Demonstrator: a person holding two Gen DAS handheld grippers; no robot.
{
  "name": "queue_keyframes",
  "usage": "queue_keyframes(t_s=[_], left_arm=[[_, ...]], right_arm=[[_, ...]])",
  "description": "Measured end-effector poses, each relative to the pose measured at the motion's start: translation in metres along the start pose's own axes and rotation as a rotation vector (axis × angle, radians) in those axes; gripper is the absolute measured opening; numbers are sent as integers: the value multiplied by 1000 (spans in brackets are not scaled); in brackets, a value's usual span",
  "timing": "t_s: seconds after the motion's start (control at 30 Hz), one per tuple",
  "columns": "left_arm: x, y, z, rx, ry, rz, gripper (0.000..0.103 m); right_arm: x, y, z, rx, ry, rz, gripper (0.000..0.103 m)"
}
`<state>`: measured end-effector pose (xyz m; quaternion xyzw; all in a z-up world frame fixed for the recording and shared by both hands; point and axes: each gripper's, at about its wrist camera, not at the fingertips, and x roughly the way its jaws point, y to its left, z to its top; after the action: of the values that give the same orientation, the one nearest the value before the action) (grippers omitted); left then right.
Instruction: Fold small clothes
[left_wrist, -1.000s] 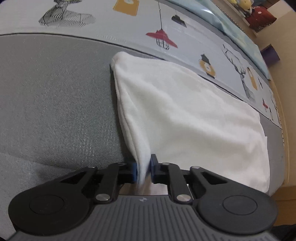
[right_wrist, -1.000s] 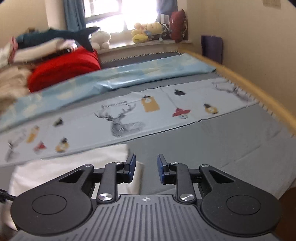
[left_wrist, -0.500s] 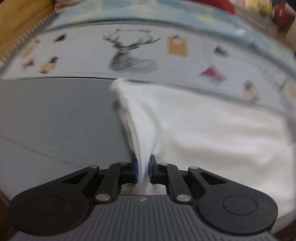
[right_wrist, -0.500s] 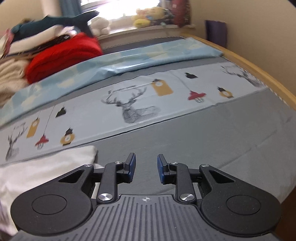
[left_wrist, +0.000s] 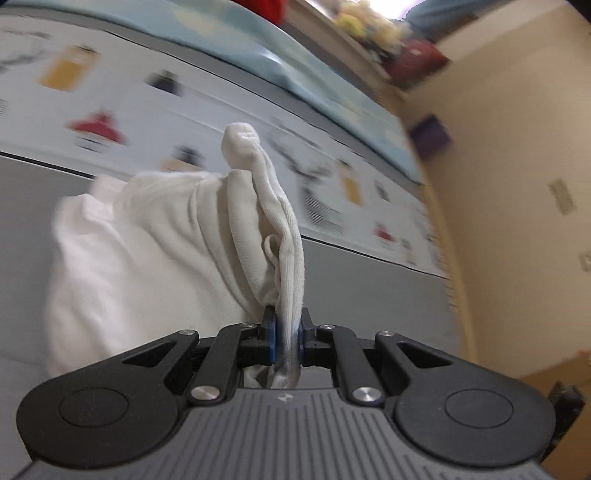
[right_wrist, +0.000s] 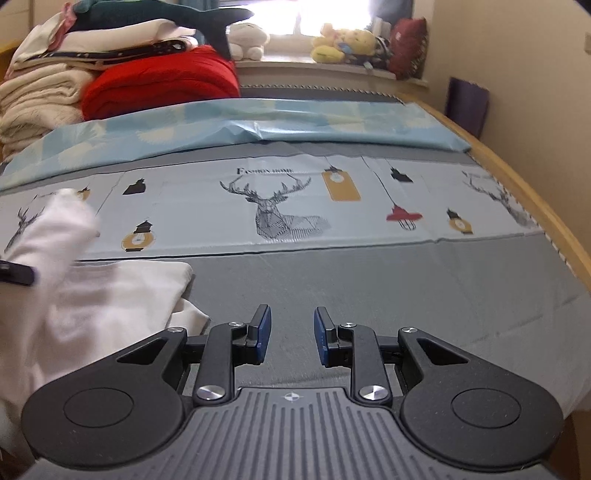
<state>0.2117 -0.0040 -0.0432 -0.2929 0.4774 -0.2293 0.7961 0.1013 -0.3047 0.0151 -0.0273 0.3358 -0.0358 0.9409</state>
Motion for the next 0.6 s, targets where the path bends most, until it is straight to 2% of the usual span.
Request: queue_keyframes(t_s=[0.1,0.13,0.2,0.33,0.43,0.53,0.6], left_arm=[[20,-19,-2,-9,19,-82,21],[21,-23,-3,-4,22,-106,28],[15,-26,-2,41,24,-113,30],[-4,-9,-1,104,41,-22,30],[-11,15,-3,125,86,66,30],[-19,40,-13,161,144,160,30],[-25,53,-18,182,159,193,30]], right_arm=[[2,-5,-1,40,12,-2,27],[2,-7,-2,52,18,0,27],[3,-8,-2,70,19,20,27],[7,-3,-2,71,25,99,27],[18,11,-4,88,81,204,33],[33,35,-10,86,184,315,43],[44,55,-15,41,278,359,44]])
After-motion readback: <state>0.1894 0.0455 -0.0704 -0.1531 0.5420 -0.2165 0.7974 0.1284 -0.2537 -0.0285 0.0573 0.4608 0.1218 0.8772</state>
